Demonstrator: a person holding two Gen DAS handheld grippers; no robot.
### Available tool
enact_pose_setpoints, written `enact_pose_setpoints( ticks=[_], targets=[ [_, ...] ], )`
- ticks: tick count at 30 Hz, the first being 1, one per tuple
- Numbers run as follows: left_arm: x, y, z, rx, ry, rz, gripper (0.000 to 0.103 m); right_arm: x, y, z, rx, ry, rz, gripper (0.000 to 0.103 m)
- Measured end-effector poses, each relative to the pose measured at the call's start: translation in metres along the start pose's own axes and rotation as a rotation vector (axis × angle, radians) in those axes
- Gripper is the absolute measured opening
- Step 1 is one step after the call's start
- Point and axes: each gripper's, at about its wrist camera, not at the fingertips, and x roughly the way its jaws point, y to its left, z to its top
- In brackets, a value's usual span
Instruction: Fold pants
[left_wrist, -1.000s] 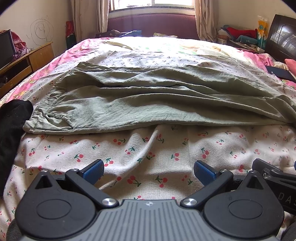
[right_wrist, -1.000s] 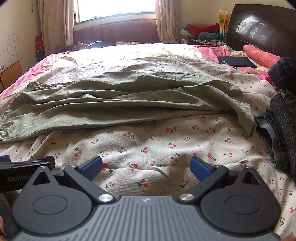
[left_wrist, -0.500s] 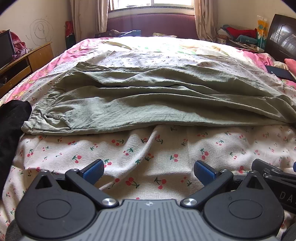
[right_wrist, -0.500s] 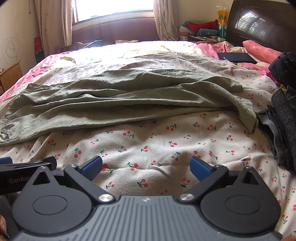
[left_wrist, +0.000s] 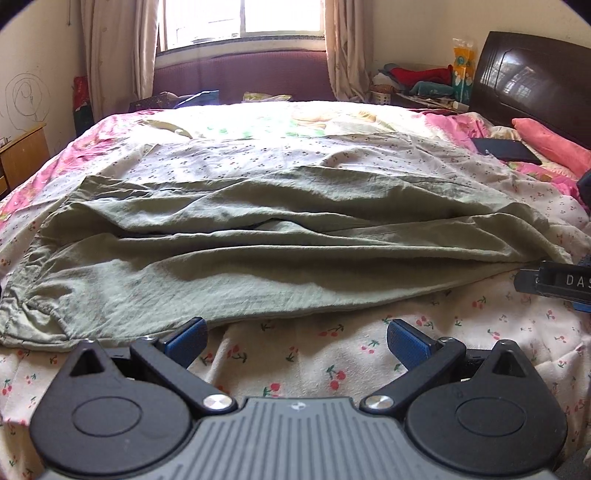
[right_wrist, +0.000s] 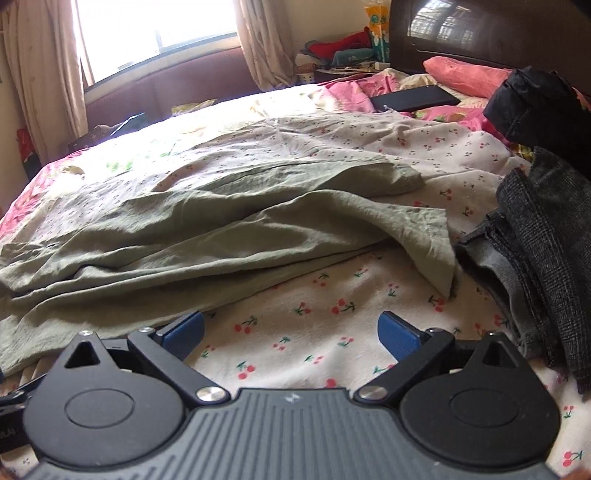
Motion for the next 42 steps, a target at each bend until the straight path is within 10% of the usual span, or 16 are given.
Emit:
enact_pose_setpoints(
  ticks=[16, 22, 27, 33, 42],
  targets=[
    [0.073, -0.085, 0.020, 0.270, -0.016, -0.214, 0.103, 0.074, -0.111, 0.057, 0.312, -0.026, -0.030, 0.051],
    [0.082, -0.088, 0.024, 0.305, -0.046, -0.186, 0.103, 0.065, -0.098, 0.098, 0.204, -0.149, -0.026, 0.058],
    [0.078, -0.079, 0.018, 0.365, -0.040, -0.193, 0.103, 0.072, -0.109, 0.096, 0.213, -0.044, -0.027, 0.057],
    [0.059, -0.038, 0.004, 0.437, -0.006, -0.119, 0.103, 0.069, -0.098, 0.040, 0.225, 0.105, 0.062, 0.061],
    [0.020, 0.059, 0.000, 0.496, 0.042, 0.165, 0.103, 0.090, -0.067, 0.047, 0.296, 0.056, 0.155, 0.061]
  ],
)
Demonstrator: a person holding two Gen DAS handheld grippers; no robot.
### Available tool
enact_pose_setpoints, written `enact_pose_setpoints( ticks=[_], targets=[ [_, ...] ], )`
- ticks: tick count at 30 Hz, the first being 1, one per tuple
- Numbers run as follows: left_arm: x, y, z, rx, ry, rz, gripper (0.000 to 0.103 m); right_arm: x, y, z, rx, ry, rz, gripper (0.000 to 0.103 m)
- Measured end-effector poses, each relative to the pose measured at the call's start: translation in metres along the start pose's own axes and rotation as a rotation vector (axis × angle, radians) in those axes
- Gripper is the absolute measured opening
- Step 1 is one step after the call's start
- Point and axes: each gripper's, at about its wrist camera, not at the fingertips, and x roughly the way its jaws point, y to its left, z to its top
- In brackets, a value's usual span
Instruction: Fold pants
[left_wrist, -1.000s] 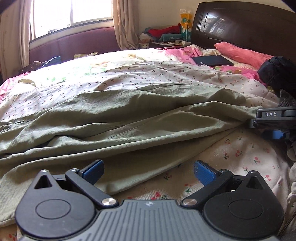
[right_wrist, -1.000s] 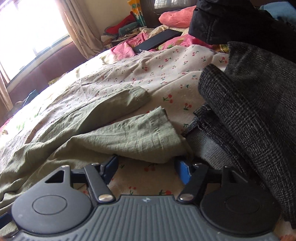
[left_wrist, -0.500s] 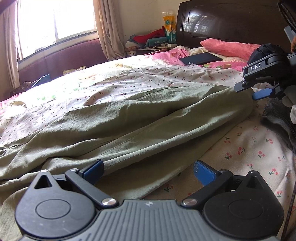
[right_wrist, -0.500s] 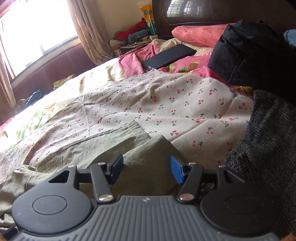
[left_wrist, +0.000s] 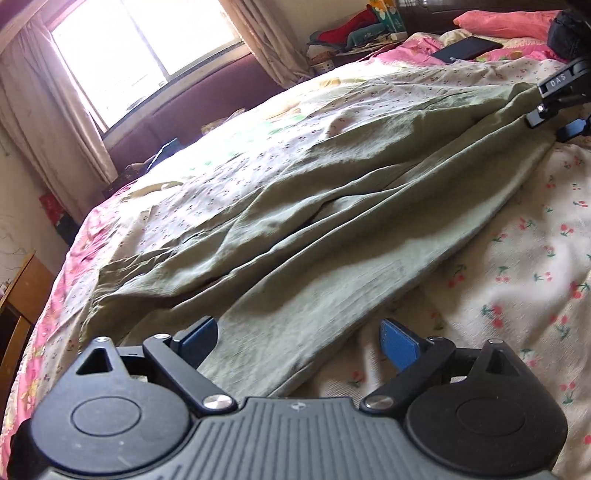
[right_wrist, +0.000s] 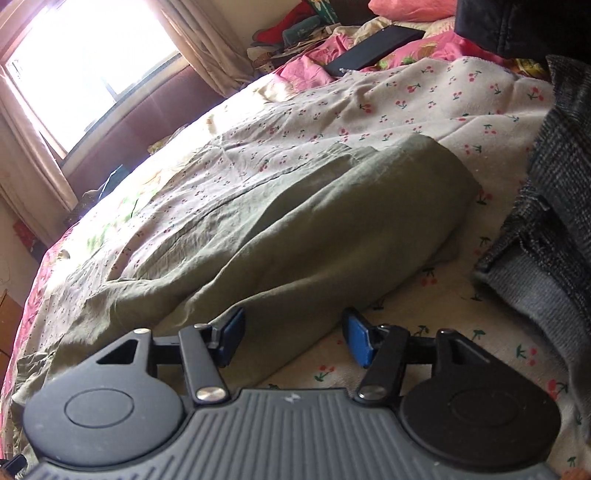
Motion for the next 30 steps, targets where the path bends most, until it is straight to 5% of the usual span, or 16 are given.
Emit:
enact_pose_setpoints(
  ticks=[9, 16, 22, 26, 27, 30],
  targets=[
    [-0.009, 0.084, -0.062, -0.050, 0.161, 0.118, 0.066, -0.008, 0.033, -0.015, -0.057, 0.057, -0.007, 0.045],
    [-0.011, 0.112, -0.097, -0.088, 0.129, 0.135, 0.066, -0.031, 0.120, -0.074, -0.549, 0.109, 0.053, 0.045],
    [-0.002, 0.140, -0.125, -0.056, 0.116, 0.199, 0.069, -0.023, 0.198, -0.137, -0.911, 0.184, 0.209, 0.045],
    [-0.001, 0.165, -0.139, -0.151, 0.106, 0.188, 0.050, -0.013, 0.243, -0.167, -1.052, 0.198, 0.282, 0.045],
    [0.000, 0.167, -0.140, -0.148, 0.107, 0.196, 0.042, -0.011, 0.249, -0.171, -1.084, 0.193, 0.284, 0.046],
    [0.001, 0.160, -0.139, -0.068, 0.103, 0.218, 0.040, -0.008, 0.267, -0.190, -1.219, 0.165, 0.298, 0.052]
  ],
)
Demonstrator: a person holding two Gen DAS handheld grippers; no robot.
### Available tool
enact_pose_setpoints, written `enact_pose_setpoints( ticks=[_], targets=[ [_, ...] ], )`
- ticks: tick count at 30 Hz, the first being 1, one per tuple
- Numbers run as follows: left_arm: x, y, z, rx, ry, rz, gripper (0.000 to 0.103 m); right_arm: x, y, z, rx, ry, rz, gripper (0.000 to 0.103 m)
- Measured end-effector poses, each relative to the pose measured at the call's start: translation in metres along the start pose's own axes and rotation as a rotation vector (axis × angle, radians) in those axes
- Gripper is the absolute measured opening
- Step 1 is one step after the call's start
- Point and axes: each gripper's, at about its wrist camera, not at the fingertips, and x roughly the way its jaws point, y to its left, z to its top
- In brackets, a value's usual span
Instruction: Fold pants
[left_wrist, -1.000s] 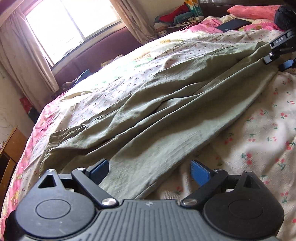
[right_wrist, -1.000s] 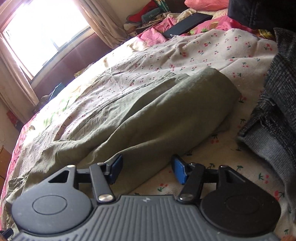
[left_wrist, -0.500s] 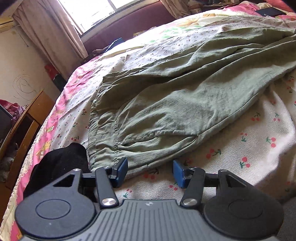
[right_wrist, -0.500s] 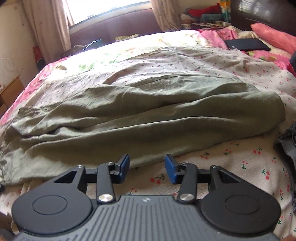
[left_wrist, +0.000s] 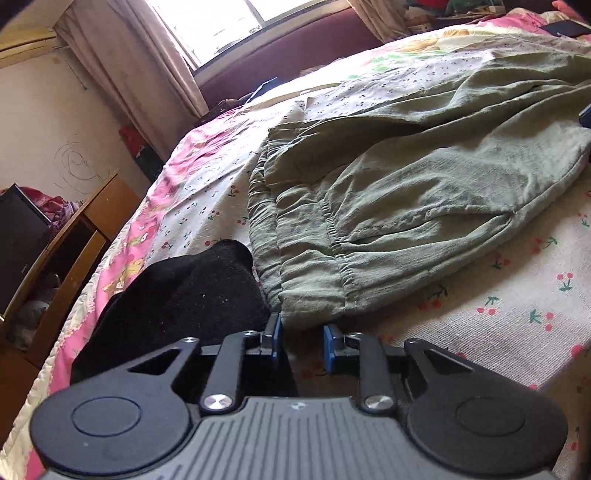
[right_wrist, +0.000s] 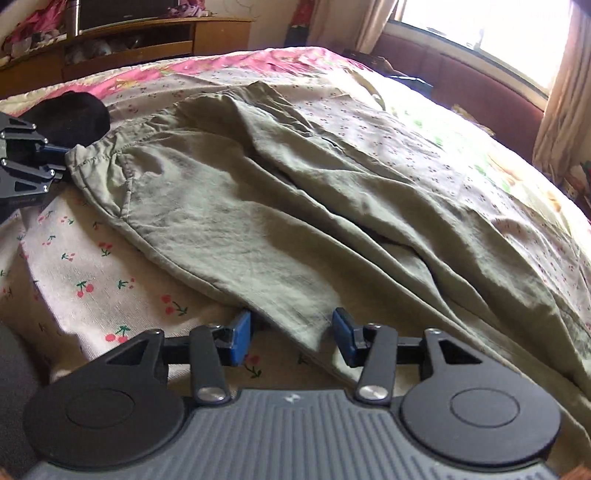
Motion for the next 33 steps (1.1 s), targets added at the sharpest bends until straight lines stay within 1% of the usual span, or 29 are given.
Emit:
enact_pose_setpoints(
  ticks=[1, 2, 5, 7, 9, 10, 11, 12, 13, 14, 15, 16, 17, 18, 19, 20, 21, 24, 26, 28, 29, 30, 31, 33],
  targets=[
    [-0.002, -0.005, -0.001, 0.047, -0.020, 0.011, 0.040, 0.003, 0.004, 0.001, -0.032, 0.003, -0.005, 0.052],
    [-0.003, -0.008, -0.002, 0.073, -0.031, 0.018, 0.040, 0.006, 0.010, 0.001, -0.078, 0.010, -0.019, 0.052],
    [-0.002, -0.012, -0.004, 0.103, -0.054, 0.020, 0.041, 0.005, 0.016, 0.000, -0.162, 0.003, -0.036, 0.054],
    [-0.004, -0.013, -0.006, 0.126, -0.072, 0.019, 0.044, 0.006, 0.019, 0.002, -0.202, 0.002, -0.042, 0.055],
    [-0.011, -0.011, -0.009, 0.131, -0.092, -0.001, 0.051, 0.005, 0.021, 0.003, -0.229, -0.001, -0.029, 0.055],
    [-0.013, -0.011, -0.011, 0.140, -0.102, -0.007, 0.052, 0.003, 0.022, 0.004, -0.243, -0.010, -0.017, 0.055],
    [-0.014, -0.013, -0.011, 0.155, -0.111, -0.006, 0.056, 0.001, 0.023, 0.004, -0.252, -0.016, -0.010, 0.055],
    [-0.012, -0.017, -0.010, 0.181, -0.122, 0.009, 0.062, 0.002, 0.026, 0.004, -0.262, -0.024, -0.002, 0.055],
    [-0.009, -0.022, -0.008, 0.204, -0.129, 0.024, 0.065, 0.005, 0.028, 0.004, -0.268, -0.023, 0.004, 0.056],
    [-0.005, -0.028, -0.005, 0.242, -0.143, 0.043, 0.066, 0.010, 0.030, 0.005, -0.270, -0.019, 0.004, 0.055],
    [-0.002, -0.030, -0.003, 0.265, -0.152, 0.058, 0.066, 0.015, 0.032, 0.006, -0.271, -0.015, -0.003, 0.052],
    [0.001, -0.032, 0.001, 0.278, -0.153, 0.073, 0.066, 0.020, 0.034, 0.009, -0.259, -0.011, -0.018, 0.049],
    [0.004, -0.030, 0.006, 0.265, -0.144, 0.068, 0.057, 0.022, 0.033, 0.013, -0.232, -0.004, -0.017, 0.045],
    [0.006, -0.025, 0.010, 0.243, -0.130, 0.055, 0.041, 0.022, 0.030, 0.016, -0.200, 0.001, -0.004, 0.026],
    [0.008, -0.019, 0.013, 0.216, -0.113, 0.048, 0.035, 0.020, 0.028, 0.020, -0.168, 0.014, 0.015, 0.009],
    [0.006, -0.012, 0.015, 0.188, -0.116, 0.037, 0.034, 0.018, 0.027, 0.022, -0.149, 0.020, 0.015, 0.006],
    [0.003, -0.007, 0.017, 0.165, -0.123, 0.036, 0.032, 0.012, 0.026, 0.023, -0.127, 0.017, 0.018, 0.006],
    [-0.016, 0.012, 0.020, 0.100, -0.150, 0.067, 0.029, -0.006, 0.031, 0.027, -0.076, 0.005, 0.077, 0.003],
    [-0.029, 0.023, 0.018, 0.081, -0.142, 0.085, 0.029, -0.023, 0.046, 0.028, -0.090, -0.022, 0.111, 0.003],
    [-0.035, 0.024, 0.010, 0.098, -0.128, 0.111, 0.031, -0.029, 0.061, 0.025, -0.132, -0.035, 0.126, 0.005],
    [-0.033, 0.023, 0.003, 0.127, -0.104, 0.123, 0.032, -0.026, 0.068, 0.022, -0.138, -0.021, 0.153, 0.007],
    [-0.032, 0.020, -0.002, 0.143, -0.089, 0.128, 0.033, -0.021, 0.071, 0.019, -0.127, -0.006, 0.176, 0.013],
    [-0.031, 0.015, -0.008, 0.159, -0.074, 0.134, 0.033, -0.011, 0.075, 0.016, -0.089, 0.016, 0.196, 0.017],
    [-0.034, 0.010, -0.011, 0.174, -0.063, 0.154, 0.036, -0.003, 0.073, 0.015, -0.014, 0.033, 0.205, 0.017]
  ],
)
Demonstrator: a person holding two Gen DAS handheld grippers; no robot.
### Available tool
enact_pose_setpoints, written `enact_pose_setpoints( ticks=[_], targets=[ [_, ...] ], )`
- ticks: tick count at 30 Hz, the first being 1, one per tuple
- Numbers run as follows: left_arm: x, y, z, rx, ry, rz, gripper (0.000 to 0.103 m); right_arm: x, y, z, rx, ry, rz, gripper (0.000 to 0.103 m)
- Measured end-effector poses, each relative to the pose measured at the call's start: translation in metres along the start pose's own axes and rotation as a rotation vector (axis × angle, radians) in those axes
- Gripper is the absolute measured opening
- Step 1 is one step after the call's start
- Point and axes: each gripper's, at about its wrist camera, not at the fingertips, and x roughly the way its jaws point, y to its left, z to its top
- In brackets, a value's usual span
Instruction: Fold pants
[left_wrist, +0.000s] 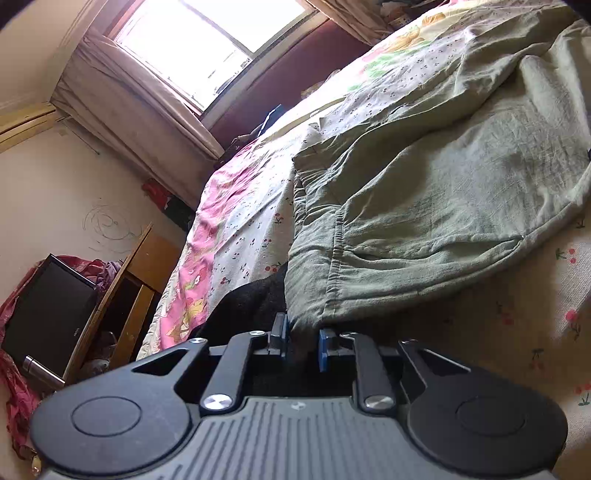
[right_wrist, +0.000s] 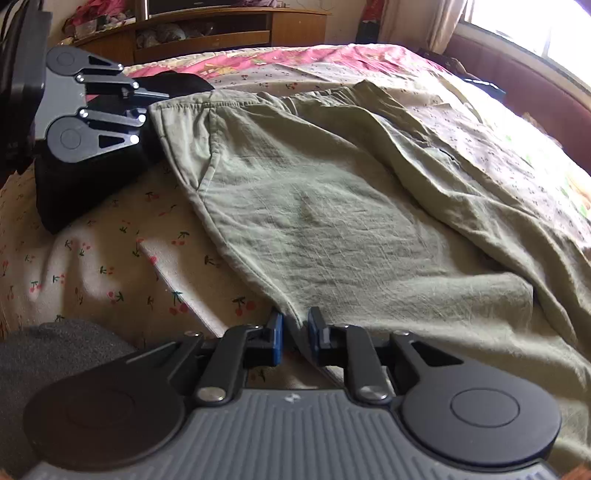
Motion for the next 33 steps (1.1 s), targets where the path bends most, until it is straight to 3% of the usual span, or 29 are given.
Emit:
enact_pose_setpoints(
  ticks=[2, 4, 7, 10, 12, 15, 18, 20, 21, 22, 24, 25, 27, 30, 33],
  targets=[
    [-0.008, 0.002, 0.002, -0.029, 0.018, 0.008, 0.036, -0.014, -0.011, -0.002, 0.085, -0.037, 0.010, 0.017],
    [-0.017, 0.008, 0.006, -0.076, 0.031, 0.005, 0.036, -0.036, -0.026, -0.010, 0.145, -0.071, -0.014, 0.026],
    [-0.034, 0.007, 0.021, -0.103, -0.001, 0.016, 0.037, -0.071, -0.063, -0.037, 0.274, -0.089, -0.110, 0.028],
    [-0.055, -0.013, 0.053, -0.088, -0.079, -0.042, 0.043, -0.100, -0.108, -0.075, 0.436, -0.084, -0.248, 0.028],
    [-0.068, -0.037, 0.079, -0.066, -0.148, -0.110, 0.046, -0.121, -0.142, -0.108, 0.561, -0.068, -0.358, 0.028],
    [-0.082, -0.090, 0.128, -0.018, -0.264, -0.293, 0.048, -0.158, -0.194, -0.154, 0.733, -0.088, -0.491, 0.028],
    [-0.087, -0.143, 0.173, 0.017, -0.349, -0.439, 0.049, -0.191, -0.239, -0.176, 0.772, -0.119, -0.609, 0.028],
    [-0.092, -0.176, 0.202, 0.037, -0.404, -0.527, 0.049, -0.207, -0.270, -0.181, 0.763, -0.121, -0.658, 0.036],
    [-0.093, -0.187, 0.212, 0.047, -0.421, -0.553, 0.049, -0.211, -0.284, -0.182, 0.759, -0.116, -0.682, 0.047],
    [-0.096, -0.200, 0.223, 0.059, -0.447, -0.581, 0.049, -0.214, -0.302, -0.183, 0.744, -0.104, -0.701, 0.056],
    [-0.096, -0.216, 0.236, 0.064, -0.465, -0.619, 0.049, -0.209, -0.326, -0.184, 0.716, -0.055, -0.709, 0.063],
    [-0.096, -0.224, 0.242, 0.062, -0.466, -0.642, 0.049, -0.200, -0.339, -0.185, 0.715, 0.022, -0.700, 0.063],
    [-0.095, -0.236, 0.248, 0.060, -0.458, -0.671, 0.049, -0.187, -0.354, -0.191, 0.735, 0.092, -0.645, 0.063],
    [-0.090, -0.247, 0.248, 0.057, -0.438, -0.696, 0.050, -0.171, -0.357, -0.199, 0.713, 0.173, -0.587, 0.060],
    [-0.087, -0.249, 0.242, 0.054, -0.415, -0.701, 0.050, -0.174, -0.358, -0.200, 0.740, 0.148, -0.527, 0.012]
  ],
)
